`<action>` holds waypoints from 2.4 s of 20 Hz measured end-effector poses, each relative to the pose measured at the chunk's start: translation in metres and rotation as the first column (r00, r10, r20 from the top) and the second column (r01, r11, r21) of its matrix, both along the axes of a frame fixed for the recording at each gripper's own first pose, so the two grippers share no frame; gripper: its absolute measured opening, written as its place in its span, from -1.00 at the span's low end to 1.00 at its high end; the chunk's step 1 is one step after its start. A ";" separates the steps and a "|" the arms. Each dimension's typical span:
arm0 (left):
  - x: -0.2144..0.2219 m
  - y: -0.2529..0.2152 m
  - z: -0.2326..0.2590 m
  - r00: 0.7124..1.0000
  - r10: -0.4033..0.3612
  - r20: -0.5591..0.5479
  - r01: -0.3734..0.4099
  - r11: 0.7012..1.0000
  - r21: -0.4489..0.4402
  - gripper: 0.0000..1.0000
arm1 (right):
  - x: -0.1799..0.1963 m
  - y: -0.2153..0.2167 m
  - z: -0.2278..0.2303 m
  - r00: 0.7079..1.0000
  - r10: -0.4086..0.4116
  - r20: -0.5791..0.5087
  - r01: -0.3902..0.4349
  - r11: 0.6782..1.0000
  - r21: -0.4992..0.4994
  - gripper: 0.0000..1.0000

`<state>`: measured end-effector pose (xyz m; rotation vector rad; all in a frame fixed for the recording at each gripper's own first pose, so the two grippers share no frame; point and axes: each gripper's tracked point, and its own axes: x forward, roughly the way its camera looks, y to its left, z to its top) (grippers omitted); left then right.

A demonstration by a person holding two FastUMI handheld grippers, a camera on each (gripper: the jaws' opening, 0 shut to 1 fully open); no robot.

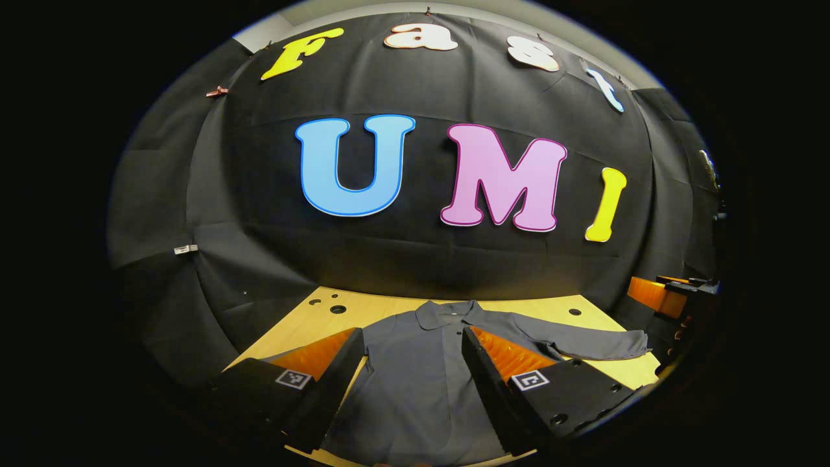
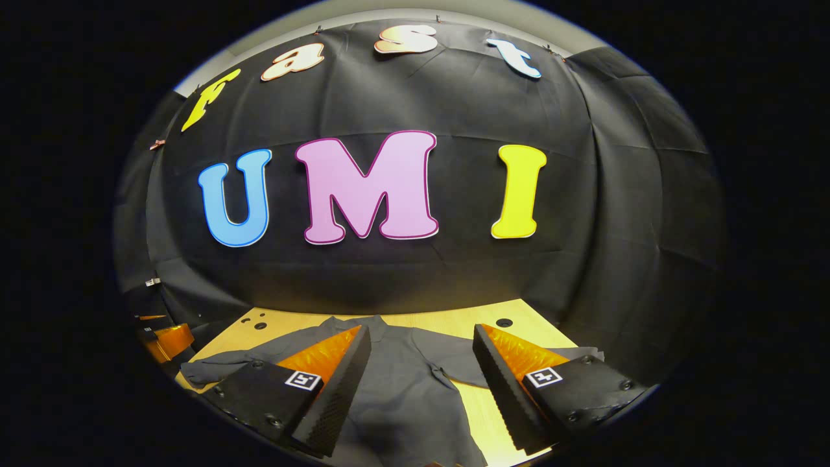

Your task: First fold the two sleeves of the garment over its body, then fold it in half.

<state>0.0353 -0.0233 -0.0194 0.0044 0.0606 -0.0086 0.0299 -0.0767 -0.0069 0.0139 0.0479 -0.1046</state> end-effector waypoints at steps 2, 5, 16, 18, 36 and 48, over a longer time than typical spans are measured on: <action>0.002 -0.001 -0.002 1.000 0.002 -0.008 -0.002 1.000 0.001 0.92 | 0.003 -0.013 -0.006 1.000 -0.024 -0.017 0.024 1.000 -0.018 0.96; 0.005 -0.004 -0.007 1.000 0.005 -0.019 -0.005 1.000 0.003 0.92 | 0.008 -0.032 -0.018 0.997 -0.050 -0.061 0.049 0.999 -0.005 0.96; 0.023 -0.024 -0.019 0.997 0.036 -0.061 -0.035 0.999 0.020 0.92 | 0.031 -0.153 -0.069 0.949 -0.226 -0.220 0.243 0.968 0.057 0.96; 0.029 -0.029 -0.024 0.996 0.037 -0.075 -0.035 0.999 0.025 0.91 | 0.036 -0.185 -0.081 0.928 -0.277 -0.248 0.301 0.952 0.063 0.96; 0.071 -0.057 -0.051 0.979 0.052 -0.198 -0.037 0.996 0.079 0.91 | 0.056 -0.373 -0.222 0.676 -0.454 -0.580 0.589 0.806 0.057 0.99; 0.073 -0.056 -0.066 0.965 0.091 -0.246 -0.079 0.995 0.059 0.92 | 0.063 -0.406 -0.288 0.601 -0.431 -0.673 0.633 0.770 0.072 0.99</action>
